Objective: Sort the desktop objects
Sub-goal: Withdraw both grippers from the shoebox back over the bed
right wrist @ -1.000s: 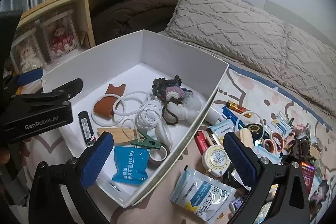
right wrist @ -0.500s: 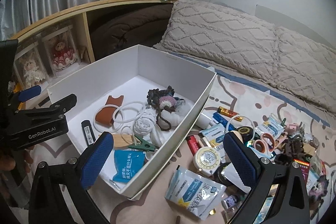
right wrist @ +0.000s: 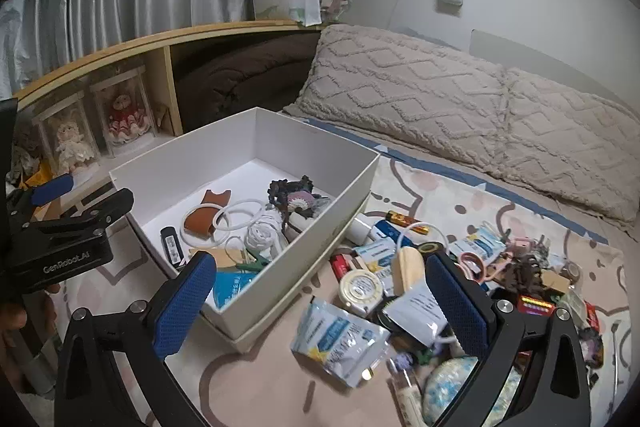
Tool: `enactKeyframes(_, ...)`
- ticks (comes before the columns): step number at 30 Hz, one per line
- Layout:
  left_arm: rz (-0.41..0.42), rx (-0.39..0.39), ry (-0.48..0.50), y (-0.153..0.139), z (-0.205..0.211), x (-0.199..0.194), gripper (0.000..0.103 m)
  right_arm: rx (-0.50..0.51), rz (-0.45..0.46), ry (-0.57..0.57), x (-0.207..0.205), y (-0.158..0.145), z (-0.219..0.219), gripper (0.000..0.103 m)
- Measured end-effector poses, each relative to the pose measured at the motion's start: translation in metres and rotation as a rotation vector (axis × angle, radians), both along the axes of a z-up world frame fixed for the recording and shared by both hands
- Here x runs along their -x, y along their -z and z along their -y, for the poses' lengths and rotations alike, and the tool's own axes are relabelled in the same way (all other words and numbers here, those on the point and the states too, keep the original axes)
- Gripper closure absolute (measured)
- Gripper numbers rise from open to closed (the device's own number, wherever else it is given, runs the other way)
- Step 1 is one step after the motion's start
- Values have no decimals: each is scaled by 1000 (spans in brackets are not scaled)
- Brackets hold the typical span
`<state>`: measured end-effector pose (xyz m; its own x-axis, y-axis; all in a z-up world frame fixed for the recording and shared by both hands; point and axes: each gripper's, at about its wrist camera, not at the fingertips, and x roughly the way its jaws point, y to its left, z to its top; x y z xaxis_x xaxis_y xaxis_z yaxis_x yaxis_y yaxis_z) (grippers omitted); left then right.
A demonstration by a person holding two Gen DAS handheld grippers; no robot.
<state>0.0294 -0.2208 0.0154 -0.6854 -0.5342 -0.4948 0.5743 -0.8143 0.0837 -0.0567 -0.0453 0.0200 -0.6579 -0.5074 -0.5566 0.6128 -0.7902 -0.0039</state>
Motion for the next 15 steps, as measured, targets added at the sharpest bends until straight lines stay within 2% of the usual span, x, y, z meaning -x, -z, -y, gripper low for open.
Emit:
enactKeyframes(10,-39,10,52,-8,-29,-31,0,17,-41,22,-24,-6,-39,0)
enactKeyframes(15,-81,-10,76,-11,-41,-48,0,20,-62,28,-36,-8,-55,0)
